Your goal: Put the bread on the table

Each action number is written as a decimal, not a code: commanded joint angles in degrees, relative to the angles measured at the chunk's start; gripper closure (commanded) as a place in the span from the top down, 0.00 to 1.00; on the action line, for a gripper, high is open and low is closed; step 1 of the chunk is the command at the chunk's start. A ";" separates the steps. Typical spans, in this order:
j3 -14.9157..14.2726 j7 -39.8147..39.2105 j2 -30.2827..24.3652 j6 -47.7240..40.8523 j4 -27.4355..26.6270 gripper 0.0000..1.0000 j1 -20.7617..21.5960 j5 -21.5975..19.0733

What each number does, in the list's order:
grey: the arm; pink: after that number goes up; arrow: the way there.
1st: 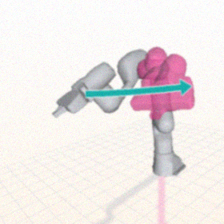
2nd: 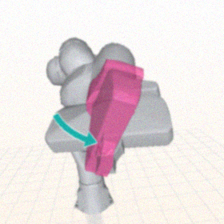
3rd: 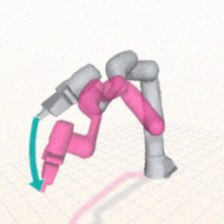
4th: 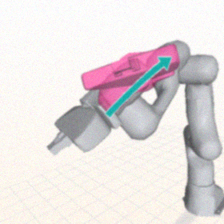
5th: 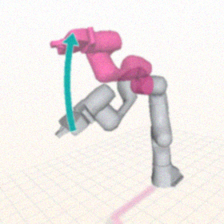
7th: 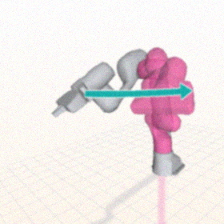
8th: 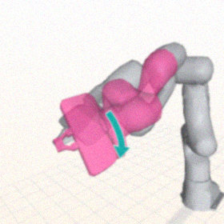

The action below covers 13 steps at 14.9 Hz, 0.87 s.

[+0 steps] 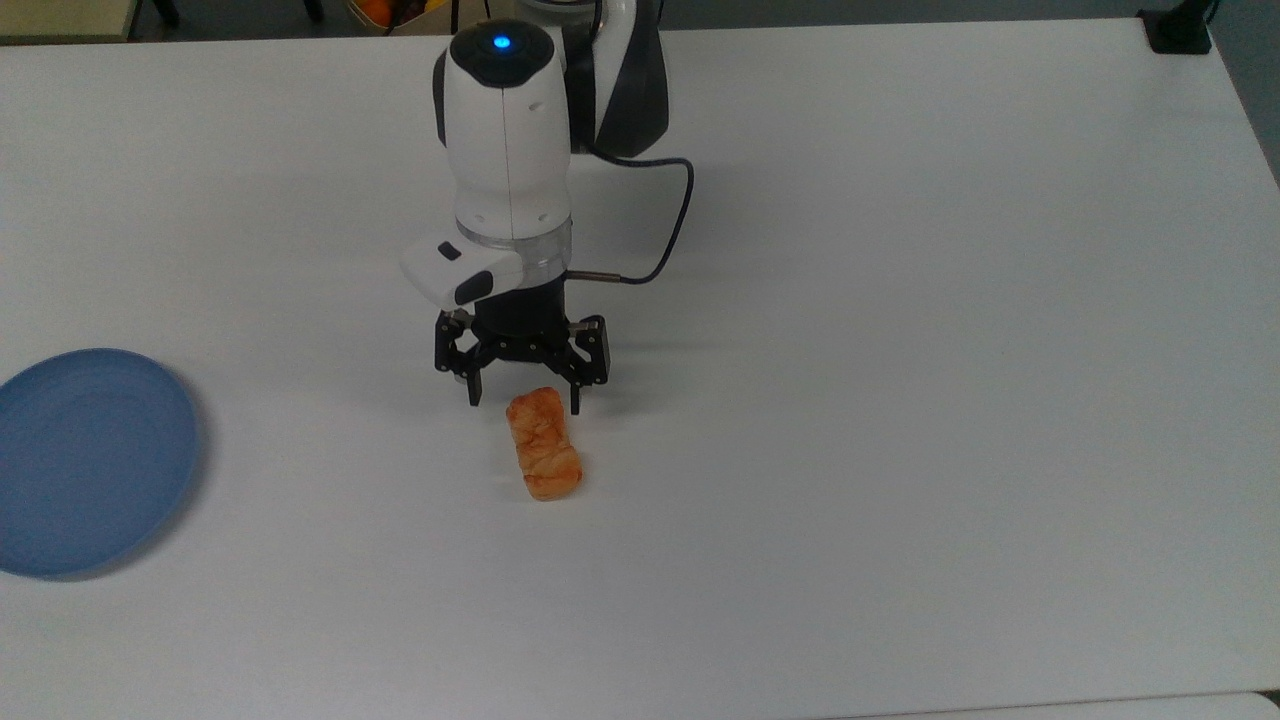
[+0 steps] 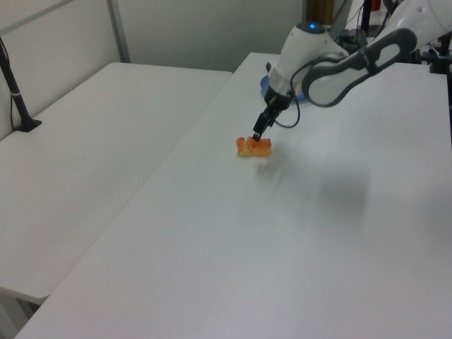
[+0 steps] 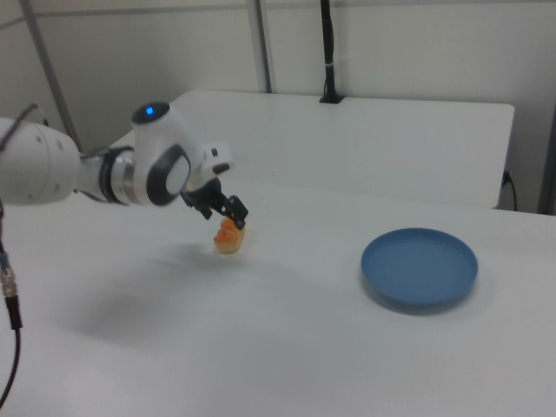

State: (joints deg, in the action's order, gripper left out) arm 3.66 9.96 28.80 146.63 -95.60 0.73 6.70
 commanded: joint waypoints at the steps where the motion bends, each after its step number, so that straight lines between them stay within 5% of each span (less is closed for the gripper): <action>1: 0.04 1.64 -10.76 -15.62 -1.43 1.00 -0.47 -0.19; 6: 0.04 1.64 -20.43 -33.12 -1.25 1.00 0.15 -0.90; 10: -0.40 1.81 -29.74 -48.23 -1.08 1.00 0.24 -9.23; 13: -1.02 1.90 -33.01 -54.16 -1.08 1.00 1.63 -10.30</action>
State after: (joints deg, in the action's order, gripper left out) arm 3.71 10.64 -0.28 96.44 -94.77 0.55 -2.15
